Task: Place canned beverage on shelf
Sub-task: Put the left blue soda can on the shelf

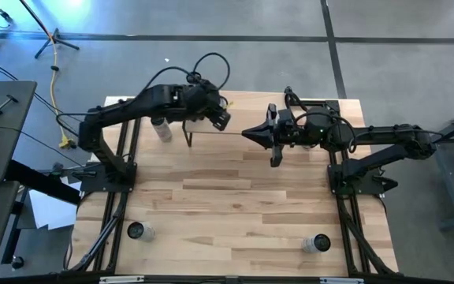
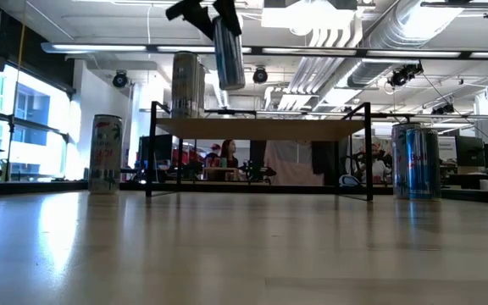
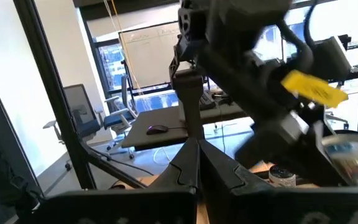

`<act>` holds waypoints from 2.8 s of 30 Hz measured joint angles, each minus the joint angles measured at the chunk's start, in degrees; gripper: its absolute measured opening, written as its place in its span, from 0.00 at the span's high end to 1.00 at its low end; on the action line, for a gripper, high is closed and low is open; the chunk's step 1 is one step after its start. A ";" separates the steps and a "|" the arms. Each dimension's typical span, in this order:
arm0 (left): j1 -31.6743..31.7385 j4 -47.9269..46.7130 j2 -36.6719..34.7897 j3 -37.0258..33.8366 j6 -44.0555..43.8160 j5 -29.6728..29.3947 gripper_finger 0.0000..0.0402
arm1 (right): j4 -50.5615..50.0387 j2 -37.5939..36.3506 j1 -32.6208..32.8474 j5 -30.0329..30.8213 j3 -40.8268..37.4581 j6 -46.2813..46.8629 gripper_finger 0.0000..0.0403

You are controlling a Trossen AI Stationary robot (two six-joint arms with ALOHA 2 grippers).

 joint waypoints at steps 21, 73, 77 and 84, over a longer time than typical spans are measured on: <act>3.72 0.22 6.28 0.00 -3.42 2.55 0.51 | -0.22 0.00 0.00 1.28 0.02 0.00 1.00; 4.31 -1.13 8.31 3.94 1.87 6.45 0.26 | -0.37 -0.02 0.00 1.28 0.04 0.04 1.00; 4.31 -3.23 8.08 6.98 3.07 6.57 0.26 | -0.26 -0.02 0.00 1.28 0.04 0.04 1.00; 3.38 -7.76 6.22 8.65 4.24 7.56 0.26 | -0.24 -0.02 -0.15 1.25 0.04 0.02 1.00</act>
